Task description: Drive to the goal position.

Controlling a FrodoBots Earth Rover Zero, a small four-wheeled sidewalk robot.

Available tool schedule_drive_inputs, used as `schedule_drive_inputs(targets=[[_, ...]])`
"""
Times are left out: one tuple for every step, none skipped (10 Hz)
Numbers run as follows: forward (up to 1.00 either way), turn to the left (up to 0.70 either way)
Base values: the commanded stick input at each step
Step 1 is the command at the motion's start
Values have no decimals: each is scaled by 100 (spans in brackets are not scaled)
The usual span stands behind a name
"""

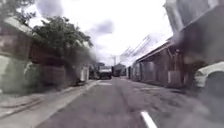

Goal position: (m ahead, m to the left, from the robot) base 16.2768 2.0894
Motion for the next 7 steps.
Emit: schedule_drive_inputs(targets=[[85,-10],[85,0],[85,0],[85,0],[85,0],[85,0],[85,0]])
